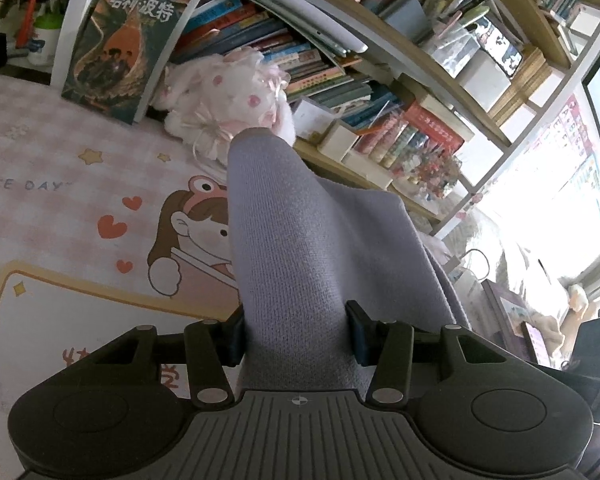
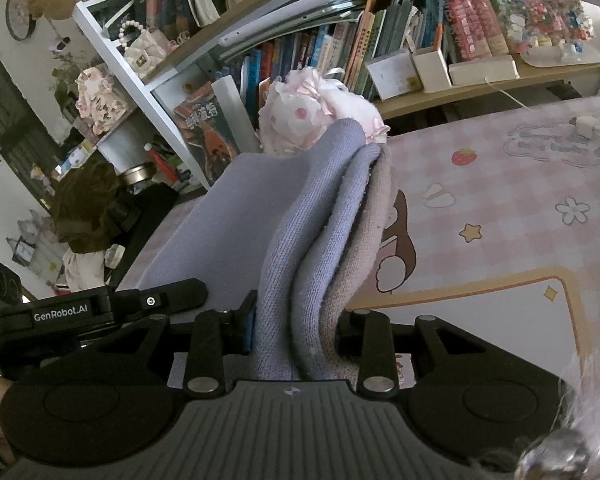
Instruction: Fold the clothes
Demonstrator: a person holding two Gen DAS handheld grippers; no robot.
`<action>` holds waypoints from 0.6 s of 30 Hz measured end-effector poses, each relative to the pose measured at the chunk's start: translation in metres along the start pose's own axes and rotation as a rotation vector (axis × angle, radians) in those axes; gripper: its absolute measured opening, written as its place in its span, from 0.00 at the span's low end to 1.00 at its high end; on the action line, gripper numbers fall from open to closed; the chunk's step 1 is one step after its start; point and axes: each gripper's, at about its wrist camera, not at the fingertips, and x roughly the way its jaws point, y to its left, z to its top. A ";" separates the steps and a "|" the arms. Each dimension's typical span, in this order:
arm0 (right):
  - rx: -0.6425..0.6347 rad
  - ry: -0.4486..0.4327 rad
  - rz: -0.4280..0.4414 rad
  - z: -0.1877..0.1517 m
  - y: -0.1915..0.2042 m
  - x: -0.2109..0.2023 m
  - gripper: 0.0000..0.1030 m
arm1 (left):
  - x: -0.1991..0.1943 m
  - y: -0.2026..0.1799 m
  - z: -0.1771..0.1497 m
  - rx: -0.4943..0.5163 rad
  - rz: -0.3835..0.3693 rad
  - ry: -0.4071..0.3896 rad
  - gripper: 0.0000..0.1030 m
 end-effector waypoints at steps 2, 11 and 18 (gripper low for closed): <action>0.004 -0.002 -0.002 -0.001 0.000 0.000 0.30 | 0.000 0.000 0.001 0.003 -0.001 0.003 0.46; 0.018 -0.018 -0.023 -0.005 0.007 0.003 0.30 | 0.000 0.016 0.010 0.015 -0.028 0.024 0.46; 0.037 -0.038 -0.069 -0.013 0.034 0.016 0.29 | -0.012 0.049 0.024 0.030 -0.067 0.043 0.46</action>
